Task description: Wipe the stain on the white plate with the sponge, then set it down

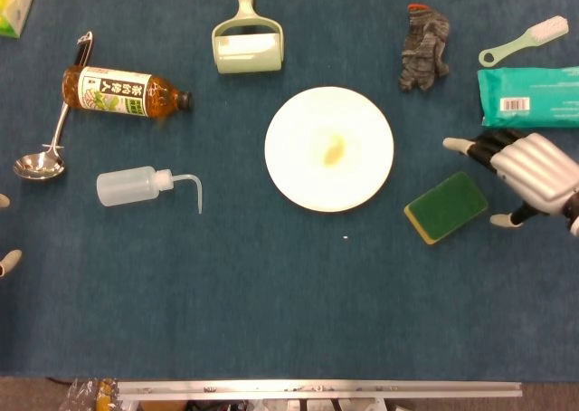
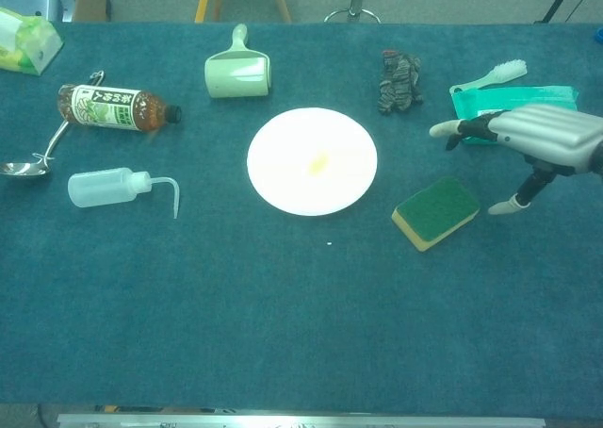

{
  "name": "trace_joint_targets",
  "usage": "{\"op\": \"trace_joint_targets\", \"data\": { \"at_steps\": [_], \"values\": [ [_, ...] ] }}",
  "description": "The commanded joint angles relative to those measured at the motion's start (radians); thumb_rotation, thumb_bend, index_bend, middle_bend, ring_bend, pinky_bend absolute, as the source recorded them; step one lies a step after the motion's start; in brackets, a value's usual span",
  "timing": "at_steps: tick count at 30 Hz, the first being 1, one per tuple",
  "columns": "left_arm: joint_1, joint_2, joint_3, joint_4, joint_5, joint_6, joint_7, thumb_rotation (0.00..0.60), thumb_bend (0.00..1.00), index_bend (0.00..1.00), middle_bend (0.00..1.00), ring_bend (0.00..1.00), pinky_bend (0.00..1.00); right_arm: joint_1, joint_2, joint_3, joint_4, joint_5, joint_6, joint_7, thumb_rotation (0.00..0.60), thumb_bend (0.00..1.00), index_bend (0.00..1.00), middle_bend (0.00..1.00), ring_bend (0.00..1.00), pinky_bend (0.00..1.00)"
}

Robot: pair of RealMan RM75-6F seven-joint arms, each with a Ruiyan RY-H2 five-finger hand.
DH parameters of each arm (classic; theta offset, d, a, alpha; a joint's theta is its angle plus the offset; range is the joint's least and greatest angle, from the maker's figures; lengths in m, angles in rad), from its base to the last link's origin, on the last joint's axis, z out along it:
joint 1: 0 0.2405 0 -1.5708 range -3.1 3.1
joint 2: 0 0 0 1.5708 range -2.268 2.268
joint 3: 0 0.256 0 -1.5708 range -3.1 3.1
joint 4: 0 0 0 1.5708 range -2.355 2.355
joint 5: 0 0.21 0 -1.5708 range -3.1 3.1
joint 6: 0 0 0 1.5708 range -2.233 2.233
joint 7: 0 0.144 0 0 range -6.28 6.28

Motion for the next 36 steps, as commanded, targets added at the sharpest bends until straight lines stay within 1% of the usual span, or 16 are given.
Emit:
{"op": "trace_joint_targets", "data": {
  "at_steps": [1,9,23,29,33,36],
  "values": [
    [0.001,-0.001,0.001,0.002,0.000,0.001,-0.002,0.600,0.00,0.38,0.17,0.25,0.51,0.006,-0.007,-0.007,0.008,0.003,-0.009,-0.005,0.600,0.00,0.12,0.24,0.17,0.19],
    [0.002,-0.008,0.002,0.010,-0.001,-0.003,-0.009,0.600,0.00,0.38,0.17,0.25,0.51,0.024,-0.028,-0.032,0.033,0.019,-0.053,-0.036,0.600,0.00,0.13,0.23,0.16,0.19],
    [0.006,-0.025,0.005,0.035,-0.006,-0.012,-0.034,0.600,0.00,0.38,0.18,0.25,0.51,0.052,-0.091,-0.039,0.098,0.039,-0.082,-0.034,0.600,0.00,0.14,0.23,0.16,0.19],
    [0.008,-0.030,0.008,0.052,0.003,-0.011,-0.054,0.600,0.00,0.38,0.18,0.25,0.51,0.062,-0.106,-0.042,0.111,0.038,-0.083,-0.030,0.600,0.00,0.17,0.23,0.16,0.19],
    [0.010,-0.032,0.008,0.057,0.005,-0.007,-0.060,0.600,0.00,0.38,0.18,0.25,0.51,0.067,-0.111,-0.047,0.112,0.034,-0.080,-0.031,0.600,0.00,0.25,0.25,0.16,0.19],
    [0.010,-0.033,0.008,0.058,0.007,-0.007,-0.063,0.600,0.00,0.38,0.18,0.25,0.51,0.070,-0.112,-0.051,0.111,0.037,-0.084,-0.035,0.600,0.00,0.27,0.28,0.17,0.19]
  ]
}}
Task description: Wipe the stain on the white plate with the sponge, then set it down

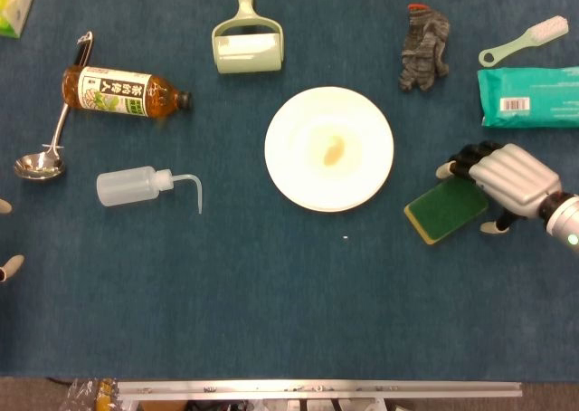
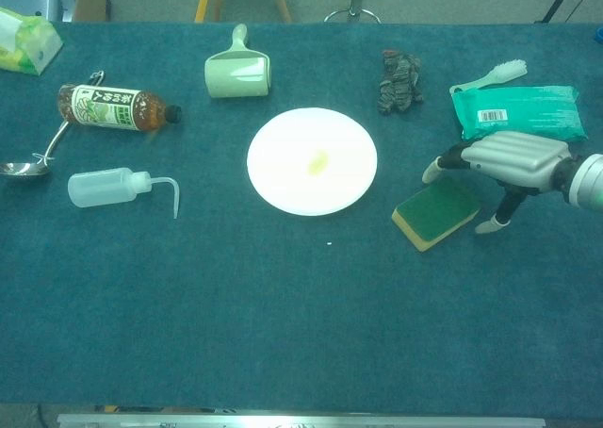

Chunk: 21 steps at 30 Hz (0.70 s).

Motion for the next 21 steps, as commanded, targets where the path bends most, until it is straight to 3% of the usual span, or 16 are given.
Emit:
{"op": "trace_joint_targets", "data": {
  "at_steps": [1,21],
  "values": [
    [0.000,-0.001,0.000,0.001,0.001,0.001,-0.002,0.600,0.00,0.38,0.18,0.25,0.51,0.003,-0.001,-0.002,-0.001,0.003,-0.004,-0.005,0.600,0.00,0.28,0.29,0.18,0.19],
    [0.003,-0.013,0.001,0.016,0.001,-0.004,-0.018,0.600,0.00,0.38,0.18,0.25,0.51,-0.005,-0.001,-0.002,-0.016,0.031,0.029,-0.062,0.600,0.00,0.48,0.52,0.41,0.27]
  ]
}}
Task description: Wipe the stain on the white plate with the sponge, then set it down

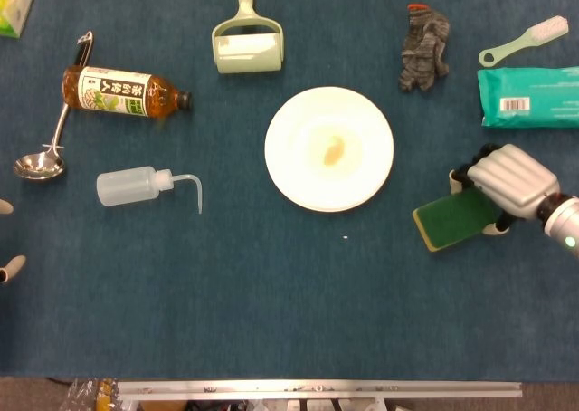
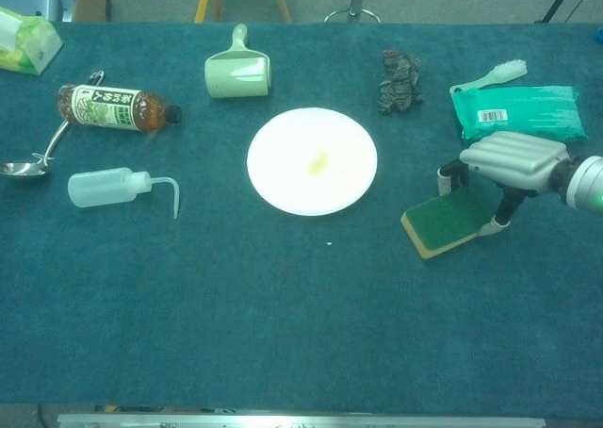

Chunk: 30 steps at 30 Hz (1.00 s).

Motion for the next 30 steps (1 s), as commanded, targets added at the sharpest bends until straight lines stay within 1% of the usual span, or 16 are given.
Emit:
{"op": "trace_joint_targets", "data": {
  "at_steps": [1,5,10,16,20,25,30],
  "values": [
    [0.000,-0.001,-0.001,0.003,-0.002,-0.002,-0.002,0.600,0.00,0.38,0.18,0.25,0.51,-0.004,0.009,0.004,-0.011,0.002,0.014,0.008,0.600,0.00,0.48,0.52,0.42,0.28],
    [0.001,-0.001,-0.002,0.004,-0.004,-0.001,-0.004,0.600,0.00,0.38,0.18,0.25,0.51,-0.005,0.039,0.019,-0.045,0.001,0.045,0.029,0.600,0.00,0.48,0.53,0.42,0.28],
    [0.000,0.001,-0.004,0.002,-0.002,0.001,-0.006,0.600,0.00,0.38,0.18,0.25,0.51,-0.003,0.086,0.060,-0.091,0.006,0.099,0.036,0.600,0.00,0.49,0.53,0.43,0.28],
    [-0.001,0.002,-0.007,-0.001,0.002,0.004,-0.008,0.600,0.00,0.38,0.18,0.25,0.51,0.024,0.115,0.114,-0.117,0.054,0.093,0.006,0.600,0.00,0.49,0.53,0.43,0.28],
    [0.000,0.000,-0.006,0.003,0.004,0.005,-0.017,0.600,0.00,0.38,0.18,0.25,0.51,0.060,0.100,0.147,-0.109,0.096,0.051,-0.022,0.600,0.00,0.49,0.53,0.43,0.28],
    [0.006,-0.002,-0.004,0.013,0.006,0.011,-0.032,0.600,0.00,0.38,0.18,0.25,0.51,0.115,0.054,0.183,-0.072,0.154,-0.018,-0.049,0.600,0.00,0.49,0.53,0.43,0.28],
    [0.010,-0.001,-0.005,0.023,0.002,0.012,-0.047,0.600,0.00,0.38,0.18,0.25,0.51,0.159,-0.001,0.202,-0.023,0.181,-0.064,-0.048,0.600,0.00,0.49,0.53,0.43,0.28]
  ]
}}
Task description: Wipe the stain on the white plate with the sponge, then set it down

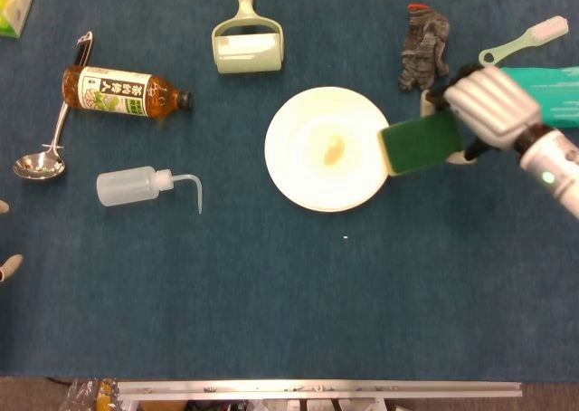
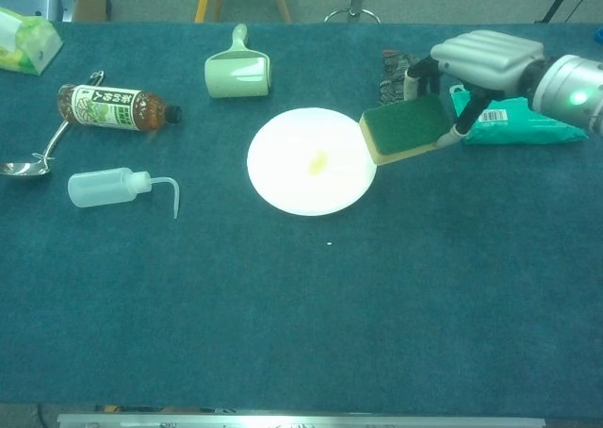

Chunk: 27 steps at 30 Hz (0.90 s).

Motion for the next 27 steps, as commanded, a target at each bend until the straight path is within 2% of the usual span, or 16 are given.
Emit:
{"op": "trace_joint_targets", "data": {
  "at_steps": [1,11,17,21,27],
  "values": [
    [0.001,0.000,0.000,0.004,-0.002,-0.001,-0.005,0.600,0.00,0.38,0.18,0.25,0.51,0.027,-0.031,0.012,0.031,0.011,-0.028,0.002,0.600,0.00,0.49,0.53,0.43,0.28],
    [0.002,-0.013,0.006,0.021,-0.001,-0.014,-0.024,0.600,0.00,0.38,0.18,0.25,0.51,0.121,-0.084,0.050,0.078,0.064,-0.113,-0.048,0.600,0.00,0.52,0.55,0.45,0.28],
    [0.007,-0.022,0.008,0.035,0.009,-0.004,-0.043,0.600,0.00,0.38,0.18,0.25,0.51,0.234,-0.104,0.078,0.090,0.195,-0.236,-0.154,0.600,0.00,0.52,0.56,0.46,0.28],
    [0.011,-0.031,0.010,0.053,0.007,-0.007,-0.065,0.600,0.00,0.38,0.18,0.25,0.51,0.304,-0.121,0.051,0.101,0.310,-0.289,-0.243,0.600,0.01,0.52,0.56,0.46,0.28],
    [0.017,-0.046,0.013,0.088,0.004,-0.012,-0.101,0.600,0.00,0.38,0.18,0.25,0.51,0.365,-0.153,-0.023,0.114,0.445,-0.283,-0.341,0.600,0.01,0.52,0.56,0.46,0.28]
  ]
}}
